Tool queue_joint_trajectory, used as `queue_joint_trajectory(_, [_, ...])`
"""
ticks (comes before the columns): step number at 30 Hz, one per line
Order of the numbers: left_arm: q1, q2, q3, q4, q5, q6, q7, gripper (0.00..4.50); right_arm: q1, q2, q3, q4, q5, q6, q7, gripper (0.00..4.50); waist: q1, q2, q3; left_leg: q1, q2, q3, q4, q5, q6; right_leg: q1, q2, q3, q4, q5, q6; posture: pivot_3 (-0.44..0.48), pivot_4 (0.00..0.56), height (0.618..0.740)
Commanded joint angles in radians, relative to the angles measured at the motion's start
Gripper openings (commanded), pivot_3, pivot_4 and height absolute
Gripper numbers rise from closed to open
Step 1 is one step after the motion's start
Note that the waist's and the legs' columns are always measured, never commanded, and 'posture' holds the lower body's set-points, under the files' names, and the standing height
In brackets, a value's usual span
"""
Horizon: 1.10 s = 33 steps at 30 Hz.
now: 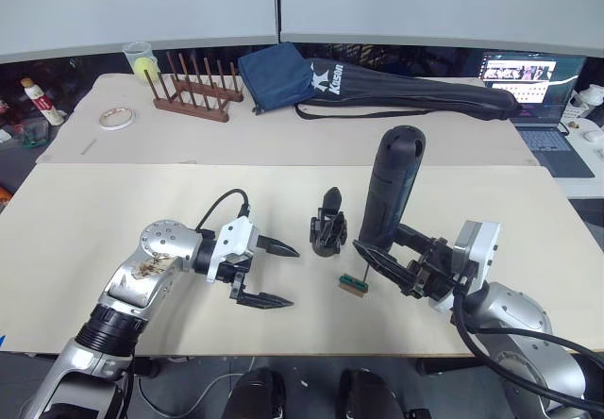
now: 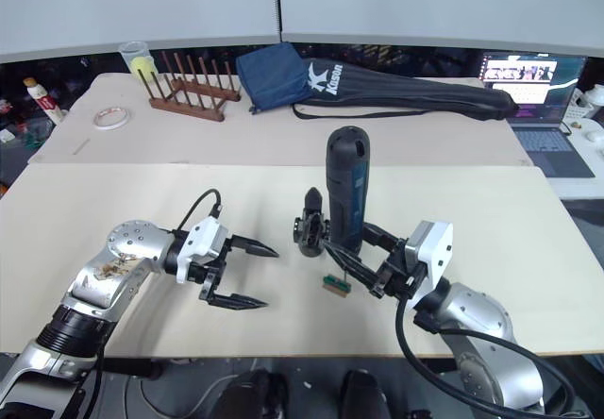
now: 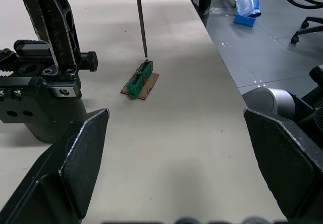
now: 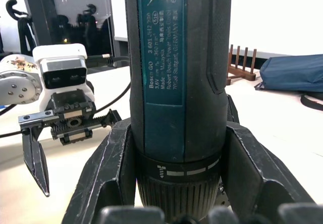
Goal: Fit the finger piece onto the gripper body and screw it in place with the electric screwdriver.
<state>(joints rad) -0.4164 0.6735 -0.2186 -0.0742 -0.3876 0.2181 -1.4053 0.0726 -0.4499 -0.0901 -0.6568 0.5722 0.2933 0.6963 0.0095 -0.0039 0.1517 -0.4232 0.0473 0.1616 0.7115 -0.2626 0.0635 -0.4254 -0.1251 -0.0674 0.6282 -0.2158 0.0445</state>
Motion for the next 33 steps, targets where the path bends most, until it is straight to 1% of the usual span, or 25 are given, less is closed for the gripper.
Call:
queue_joint_trajectory(1, [-0.012,0.003,0.010,-0.031,0.000,-0.008,0.002,4.50,-0.020,-0.003,-0.018,-0.028,0.012,-0.039,-0.001,1.91,0.000,0.000,0.000,0.000,0.000,0.000,0.000,0.000,0.000,0.000,0.000,0.000,0.000,0.000,0.000,0.000,0.150,0.740])
queue_joint_trajectory(26, [-0.021,-0.002,0.004,-0.033,0.002,-0.002,0.005,4.50,0.004,-0.011,-0.011,-0.024,0.007,-0.034,-0.003,1.91,0.000,0.000,0.000,0.000,0.000,0.000,0.000,0.000,0.000,0.000,0.000,0.000,0.000,0.000,0.000,0.000,0.150,0.740])
queue_joint_trajectory(33, [-0.030,-0.020,-0.008,-0.028,0.009,0.002,0.014,4.50,0.005,-0.009,-0.008,-0.020,0.003,-0.038,-0.003,1.91,0.000,0.000,0.000,0.000,0.000,0.000,0.000,0.000,0.000,0.000,0.000,0.000,0.000,0.000,0.000,0.000,0.150,0.740])
